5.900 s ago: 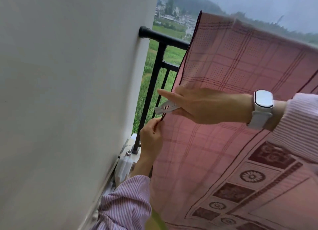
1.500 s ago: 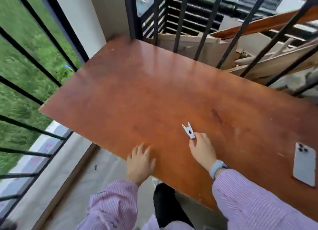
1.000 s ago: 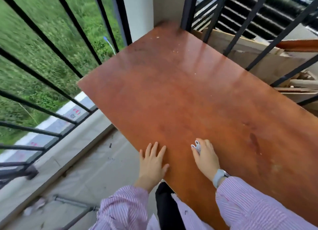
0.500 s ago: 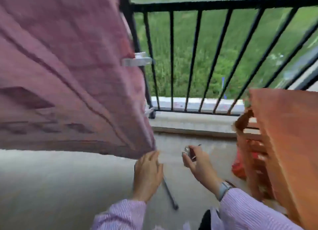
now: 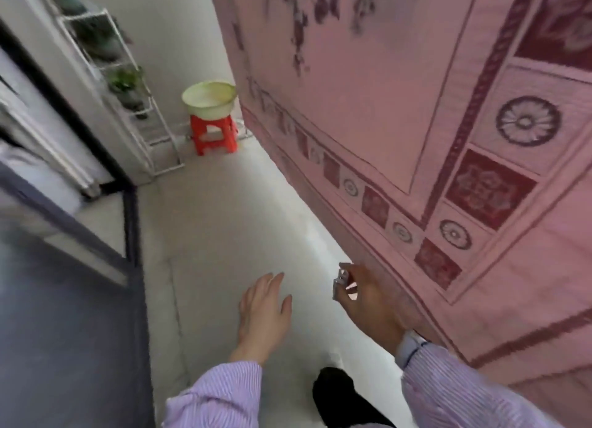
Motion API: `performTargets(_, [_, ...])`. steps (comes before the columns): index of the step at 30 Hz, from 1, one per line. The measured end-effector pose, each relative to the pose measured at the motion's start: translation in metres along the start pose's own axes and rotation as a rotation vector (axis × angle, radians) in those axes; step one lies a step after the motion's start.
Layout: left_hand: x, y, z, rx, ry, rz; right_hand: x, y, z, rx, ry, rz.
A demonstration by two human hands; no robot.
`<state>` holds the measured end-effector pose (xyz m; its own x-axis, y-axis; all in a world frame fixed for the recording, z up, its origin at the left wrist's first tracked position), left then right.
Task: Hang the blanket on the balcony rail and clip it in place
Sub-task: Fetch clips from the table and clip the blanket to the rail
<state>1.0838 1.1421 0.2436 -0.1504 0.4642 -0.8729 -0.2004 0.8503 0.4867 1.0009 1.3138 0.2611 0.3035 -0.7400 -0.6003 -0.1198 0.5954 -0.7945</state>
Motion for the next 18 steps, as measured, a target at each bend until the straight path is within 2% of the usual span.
performTargets(6, [-0.057, -0.082, -0.163, -0.077, 0.071, -0.034, 0.057, -0.075, -0.191, -0.106, -0.059, -0.040])
performTargets(10, [-0.120, -0.115, -0.292, -0.060, 0.140, -0.071, 0.081, -0.145, -0.318, -0.172, -0.061, -0.071])
performTargets(13, [-0.167, -0.141, -0.353, -0.010, 0.245, -0.096, 0.108, -0.194, -0.392, -0.199, -0.102, -0.080])
performTargets(15, [-0.188, -0.177, -0.386, -0.022, 0.266, -0.104, 0.136, -0.223, -0.436, -0.218, -0.156, -0.068])
performTargets(18, [-0.204, -0.253, -0.433, -0.130, 0.233, -0.067, 0.187, -0.265, -0.498, -0.267, -0.206, -0.029])
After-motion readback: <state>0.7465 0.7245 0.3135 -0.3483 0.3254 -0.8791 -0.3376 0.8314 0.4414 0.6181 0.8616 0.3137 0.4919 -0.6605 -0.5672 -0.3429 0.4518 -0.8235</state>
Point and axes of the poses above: each hand's wrist, its own z-axis away from the middle knuckle, its own x-axis out of the palm, y = z × x, the point moved 8 cm from there along -z, towards the middle knuckle, and after that the axes turned 10 degrees about x, right-handed, at the moved point
